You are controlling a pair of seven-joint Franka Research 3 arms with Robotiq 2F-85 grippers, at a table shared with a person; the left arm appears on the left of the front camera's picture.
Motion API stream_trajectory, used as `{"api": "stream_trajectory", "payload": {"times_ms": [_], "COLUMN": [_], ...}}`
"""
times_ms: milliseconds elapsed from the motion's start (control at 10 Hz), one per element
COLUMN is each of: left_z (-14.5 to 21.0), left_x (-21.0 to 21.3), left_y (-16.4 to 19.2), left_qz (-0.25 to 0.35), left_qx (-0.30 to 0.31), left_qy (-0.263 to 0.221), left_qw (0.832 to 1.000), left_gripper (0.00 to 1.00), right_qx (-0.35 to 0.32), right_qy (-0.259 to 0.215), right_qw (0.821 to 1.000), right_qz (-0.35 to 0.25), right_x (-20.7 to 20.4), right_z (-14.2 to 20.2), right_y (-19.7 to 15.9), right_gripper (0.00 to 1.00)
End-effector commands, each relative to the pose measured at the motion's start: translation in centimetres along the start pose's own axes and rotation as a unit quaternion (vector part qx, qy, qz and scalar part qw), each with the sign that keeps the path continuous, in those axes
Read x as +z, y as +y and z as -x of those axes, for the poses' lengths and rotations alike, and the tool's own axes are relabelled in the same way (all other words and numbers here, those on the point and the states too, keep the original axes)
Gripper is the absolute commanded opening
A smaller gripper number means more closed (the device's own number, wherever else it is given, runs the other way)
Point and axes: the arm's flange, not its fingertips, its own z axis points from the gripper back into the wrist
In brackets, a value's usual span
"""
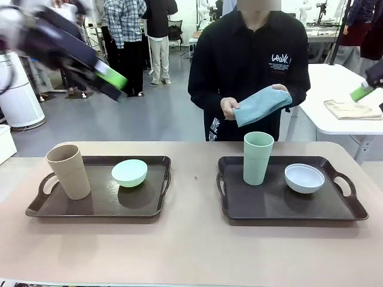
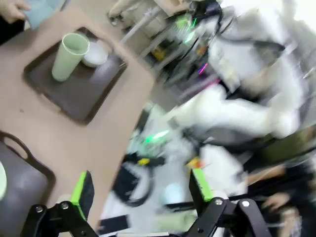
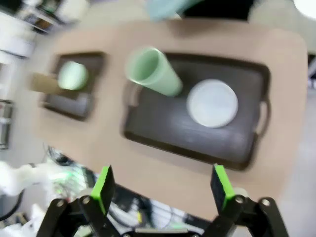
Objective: Set up a tray with a mat and arrange the tableware.
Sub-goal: Pick up the Picnic Bowl and Reusable plastic cup from the Handle tray in front of the human's position and hold them in the air.
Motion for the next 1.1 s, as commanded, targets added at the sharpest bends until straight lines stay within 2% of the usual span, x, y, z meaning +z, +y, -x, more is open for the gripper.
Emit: {"api": "stream_trajectory", "payload": {"times_ms": [0, 100, 300, 400, 500, 600, 700, 800, 900, 1000], "left_z": [-1.7, 0.0, 0.0, -1.3, -3.6, -5.7, -5.9, -6.5, -6.6, -6.7], "left_x": [-6.2, 0.0, 0.0, -3.9, -5.5, -9.4, -13.0, -16.1, -19.4, -22.1], "left_y": [3.4, 0.0, 0.0, 0.7, 2.2, 3.9, 5.2, 6.5, 7.1, 7.3], "left_qz": [-0.301, 0.000, 0.000, -0.026, -0.076, -0.130, -0.165, -0.209, -0.237, -0.231], "left_qx": [-0.330, 0.000, 0.000, -0.047, -0.175, -0.257, -0.310, -0.371, -0.409, -0.367], "left_qy": [0.050, 0.000, 0.000, 0.033, 0.054, 0.089, 0.108, 0.100, 0.096, 0.084], "left_qw": [0.894, 1.000, 1.000, 0.998, 0.980, 0.953, 0.930, 0.899, 0.876, 0.897], "left_gripper": [1.00, 1.00, 1.00, 1.00, 1.00, 1.00, 1.00, 1.00, 1.00, 1.00], "right_qx": [-0.101, 0.000, 0.000, -0.008, -0.023, -0.030, -0.039, -0.055, -0.060, -0.065], "right_qy": [0.173, 0.000, 0.000, 0.018, 0.042, 0.071, 0.078, 0.088, 0.102, 0.124], "right_qw": [0.951, 1.000, 1.000, 0.998, 0.988, 0.982, 0.979, 0.972, 0.967, 0.972], "right_qz": [0.236, 0.000, 0.000, 0.054, 0.148, 0.172, 0.182, 0.209, 0.226, 0.188], "right_x": [-3.0, 0.0, 0.0, -0.8, -4.0, -6.6, -8.5, -10.3, -11.9, -12.7], "right_z": [0.8, 0.0, 0.0, 0.2, -2.1, -3.2, -3.3, -3.5, -3.6, -3.5], "right_y": [0.3, 0.0, 0.0, -0.1, -0.9, -1.2, -1.8, -2.8, -3.5, -3.5], "right_gripper": [1.00, 1.00, 1.00, 1.00, 1.00, 1.00, 1.00, 1.00, 1.00, 1.00]}}
